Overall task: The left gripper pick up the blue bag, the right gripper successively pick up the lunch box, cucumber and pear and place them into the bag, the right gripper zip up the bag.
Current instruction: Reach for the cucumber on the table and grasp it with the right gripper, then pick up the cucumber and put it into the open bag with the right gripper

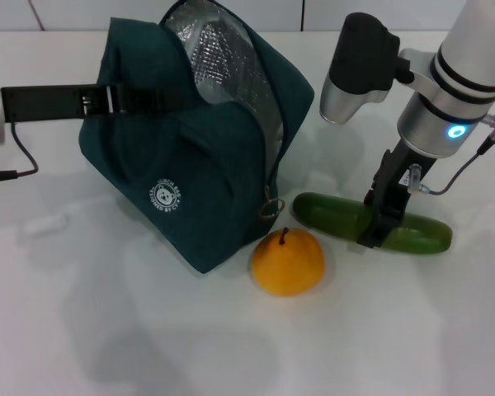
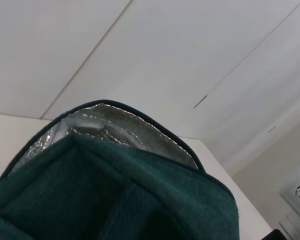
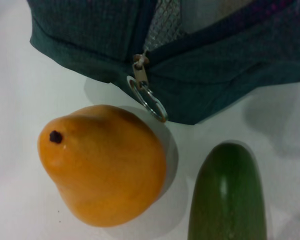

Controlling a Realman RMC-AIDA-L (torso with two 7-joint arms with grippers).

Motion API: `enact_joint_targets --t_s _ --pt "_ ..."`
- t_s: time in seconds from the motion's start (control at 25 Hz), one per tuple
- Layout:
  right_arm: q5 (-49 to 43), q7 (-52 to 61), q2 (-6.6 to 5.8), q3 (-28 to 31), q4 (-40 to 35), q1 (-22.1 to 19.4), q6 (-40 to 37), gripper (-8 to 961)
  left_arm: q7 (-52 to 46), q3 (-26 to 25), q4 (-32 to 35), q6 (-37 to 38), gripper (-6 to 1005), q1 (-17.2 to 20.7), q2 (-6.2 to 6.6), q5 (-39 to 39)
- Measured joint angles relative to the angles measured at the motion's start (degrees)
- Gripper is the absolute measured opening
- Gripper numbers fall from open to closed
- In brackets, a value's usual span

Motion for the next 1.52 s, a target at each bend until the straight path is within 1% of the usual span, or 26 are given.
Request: enact_joint_targets --t_s 0.28,1.28,1.52 --pt "0.00 0.00 0.00 -0.49 0.00 0.00 0.03 688 0.04 0.11 0.00 0.03 39 0.17 -0.04 -0.22" --pt "-0.01 -0.04 0.00 -1.37 0.88 0.35 0.20 689 0.05 0.19 0.00 0.03 39 0.08 -0.04 -0.37" --pt "0.03 -0.02 0.00 -1.48 1.35 0.56 0.73 665 0.05 0.19 0.00 0.02 38 0.08 -0.04 -0.38"
